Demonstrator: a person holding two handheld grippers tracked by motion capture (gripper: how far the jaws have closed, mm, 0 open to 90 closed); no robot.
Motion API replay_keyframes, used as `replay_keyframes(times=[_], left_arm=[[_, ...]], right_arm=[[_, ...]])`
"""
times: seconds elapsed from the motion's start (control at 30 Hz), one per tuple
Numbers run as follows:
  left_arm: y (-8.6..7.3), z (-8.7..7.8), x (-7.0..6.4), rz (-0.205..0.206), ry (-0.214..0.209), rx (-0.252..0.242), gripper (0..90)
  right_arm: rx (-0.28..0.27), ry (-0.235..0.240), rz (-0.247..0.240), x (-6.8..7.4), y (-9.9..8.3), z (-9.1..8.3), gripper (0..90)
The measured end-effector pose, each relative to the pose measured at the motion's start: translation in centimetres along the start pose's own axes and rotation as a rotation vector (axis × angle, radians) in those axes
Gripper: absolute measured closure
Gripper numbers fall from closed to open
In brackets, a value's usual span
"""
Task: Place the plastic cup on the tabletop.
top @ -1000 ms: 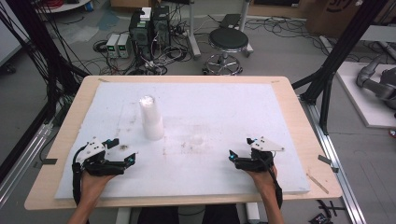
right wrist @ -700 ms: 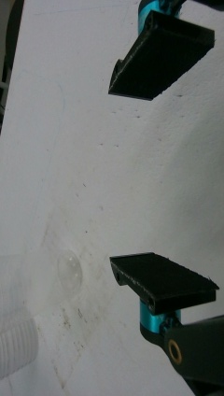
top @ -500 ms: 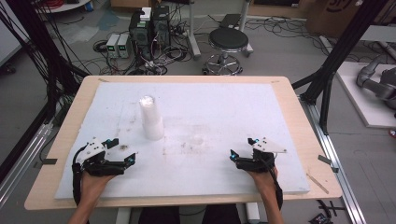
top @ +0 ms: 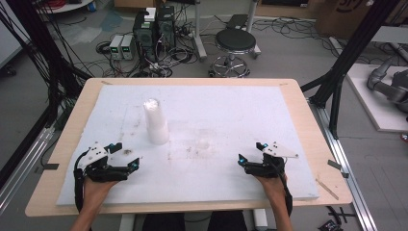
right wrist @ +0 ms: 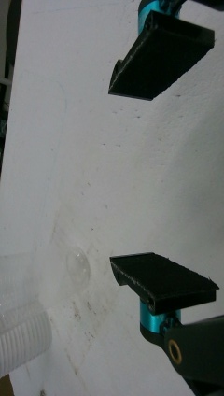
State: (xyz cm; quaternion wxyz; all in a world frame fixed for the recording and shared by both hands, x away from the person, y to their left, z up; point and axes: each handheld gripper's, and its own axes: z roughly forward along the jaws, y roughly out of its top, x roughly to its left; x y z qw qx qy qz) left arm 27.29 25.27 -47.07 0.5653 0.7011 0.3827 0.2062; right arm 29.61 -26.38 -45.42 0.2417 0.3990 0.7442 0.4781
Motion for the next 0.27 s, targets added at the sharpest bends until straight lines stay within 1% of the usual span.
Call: replay_keyframes(times=[0.07, 0.13, 0.27], left_arm=[[0.01, 0.01, 0.04, 0.003, -0.004, 0.003, 5.2], [0.03, 0.05, 0.08, -0.002, -0.012, 0.007, 5.2], [0.00, -0.02, 0.13, -0.010, -0.009, 0.001, 5.2]], right_arm=[[0.002, 0.000, -0.005, -0.01, 0.01, 0.04, 15.1], [0.008, -0.001, -0.002, 0.02, 0.02, 0.09, 15.1], [0.008, -0.003, -0.011, 0.10, 0.02, 0.08, 15.1]])
